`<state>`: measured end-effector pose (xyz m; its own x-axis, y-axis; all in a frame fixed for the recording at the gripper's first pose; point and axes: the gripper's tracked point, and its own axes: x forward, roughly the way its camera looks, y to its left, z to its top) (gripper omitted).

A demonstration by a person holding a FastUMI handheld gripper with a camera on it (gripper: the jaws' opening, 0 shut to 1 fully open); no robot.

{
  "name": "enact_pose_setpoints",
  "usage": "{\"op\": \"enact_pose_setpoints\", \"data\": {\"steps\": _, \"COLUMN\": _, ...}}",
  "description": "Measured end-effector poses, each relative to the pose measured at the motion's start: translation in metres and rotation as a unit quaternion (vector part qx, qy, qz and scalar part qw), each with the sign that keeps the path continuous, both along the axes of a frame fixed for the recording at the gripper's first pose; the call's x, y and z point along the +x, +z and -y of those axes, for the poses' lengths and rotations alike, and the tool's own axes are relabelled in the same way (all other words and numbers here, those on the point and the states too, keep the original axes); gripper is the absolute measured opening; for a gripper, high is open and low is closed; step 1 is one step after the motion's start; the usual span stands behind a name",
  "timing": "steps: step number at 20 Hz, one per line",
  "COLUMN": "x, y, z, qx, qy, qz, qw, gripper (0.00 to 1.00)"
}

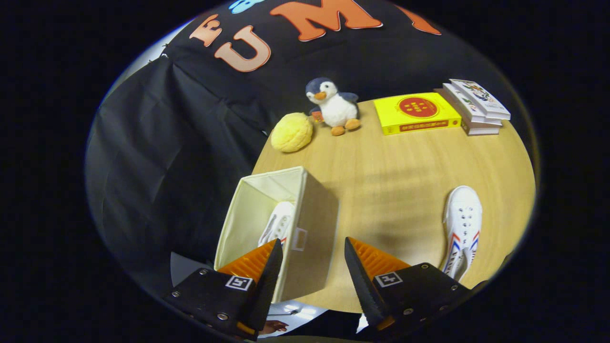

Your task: Open the storage box then place both shoes into the box .Put the left shoe in first, then the right shoe, with the right side of both shoes facing outward in a uniform manner.

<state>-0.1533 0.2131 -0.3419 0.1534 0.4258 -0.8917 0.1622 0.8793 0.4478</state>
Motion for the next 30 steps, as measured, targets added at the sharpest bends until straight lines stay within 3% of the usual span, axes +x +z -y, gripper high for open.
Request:
{"op": "enact_pose_setpoints", "data": {"steps": 8, "x": -0.058, "y": -0.041, "z": 0.134, "qx": -0.128, "qy": -0.018, "qz": -0.006, "qw": 0.992, "gripper": 0.78}}
{"op": "enact_pose_setpoints", "data": {"steps": 11, "x": -0.08, "y": -0.057, "z": 0.172, "qx": -0.168, "qy": -0.002, "qz": -0.014, "qw": 0.986, "gripper": 0.75}}
{"op": "enact_pose_setpoints", "data": {"steps": 16, "x": -0.118, "y": -0.077, "z": 0.188, "qx": -0.18, "qy": 0.022, "qz": -0.043, "qw": 0.982, "gripper": 0.71}}
{"op": "enact_pose_setpoints", "data": {"steps": 21, "x": -0.136, "y": -0.101, "z": 0.207, "qx": -0.217, "qy": 0.078, "qz": -0.058, "qw": 0.971, "gripper": 0.68}}
{"op": "enact_pose_setpoints", "data": {"steps": 26, "x": -0.142, "y": -0.119, "z": 0.202, "qx": -0.198, "qy": 0.084, "qz": -0.08, "qw": 0.973, "gripper": 0.63}}
{"op": "enact_pose_setpoints", "data": {"steps": 30, "x": -0.146, "y": -0.122, "z": 0.191, "qx": -0.126, "qy": 0.031, "qz": -0.117, "qw": 0.985, "gripper": 0.49}}
